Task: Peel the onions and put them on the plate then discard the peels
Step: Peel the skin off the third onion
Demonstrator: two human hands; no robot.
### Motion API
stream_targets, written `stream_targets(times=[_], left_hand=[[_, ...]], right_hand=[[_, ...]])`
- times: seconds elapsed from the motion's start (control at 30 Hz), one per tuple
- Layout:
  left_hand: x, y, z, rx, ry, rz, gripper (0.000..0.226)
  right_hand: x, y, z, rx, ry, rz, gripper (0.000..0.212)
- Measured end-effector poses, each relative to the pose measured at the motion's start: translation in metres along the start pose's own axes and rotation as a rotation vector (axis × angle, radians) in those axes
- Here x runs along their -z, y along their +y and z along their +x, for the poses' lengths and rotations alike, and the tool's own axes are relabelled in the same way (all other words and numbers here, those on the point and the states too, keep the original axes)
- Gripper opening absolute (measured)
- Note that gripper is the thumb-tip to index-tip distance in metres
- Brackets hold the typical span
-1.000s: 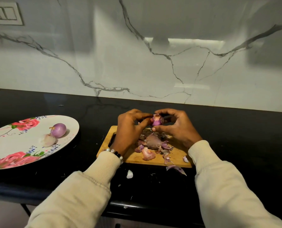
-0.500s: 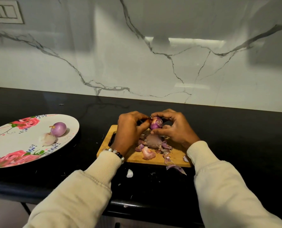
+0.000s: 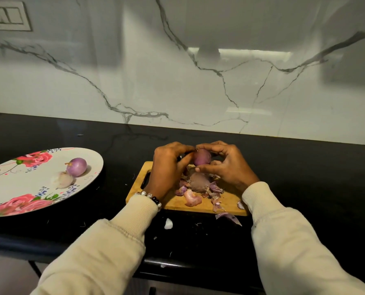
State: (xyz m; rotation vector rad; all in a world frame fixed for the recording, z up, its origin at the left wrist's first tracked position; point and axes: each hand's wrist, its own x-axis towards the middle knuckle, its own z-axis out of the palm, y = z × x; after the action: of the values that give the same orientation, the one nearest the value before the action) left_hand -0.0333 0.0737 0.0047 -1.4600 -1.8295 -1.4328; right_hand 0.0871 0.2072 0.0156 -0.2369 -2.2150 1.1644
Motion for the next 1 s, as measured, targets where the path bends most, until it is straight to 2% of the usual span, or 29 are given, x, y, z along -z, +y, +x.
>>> stream_targets(times=[0.3, 0.57, 0.77, 0.9, 1.0], left_hand=[[-0.002, 0.000, -0.001, -0.044, 0.007, 0.027, 0.014], [-0.007, -0.001, -0.003, -0.009, 0.063, 0.095, 0.012], [-0.006, 0.001, 0.000, 0.051, -0.007, -0.062, 0.017], [-0.005, 0.000, 0.000, 0.067, 0.024, -0.071, 0.014], [-0.003, 0.001, -0.001, 0.015, 0.025, -0.038, 0.014]], right_hand=[[-0.003, 0.002, 0.000, -0.014, -0.018, -0.040, 0.054], [-0.012, 0.002, 0.002, -0.006, 0.015, -0.019, 0.056], [-0.002, 0.007, 0.005, -0.037, 0.052, -0.003, 0.056], [-0.004, 0.006, 0.003, -0.020, 0.005, -0.032, 0.056], [-0.004, 0.003, 0.002, -0.014, -0.001, -0.054, 0.056]])
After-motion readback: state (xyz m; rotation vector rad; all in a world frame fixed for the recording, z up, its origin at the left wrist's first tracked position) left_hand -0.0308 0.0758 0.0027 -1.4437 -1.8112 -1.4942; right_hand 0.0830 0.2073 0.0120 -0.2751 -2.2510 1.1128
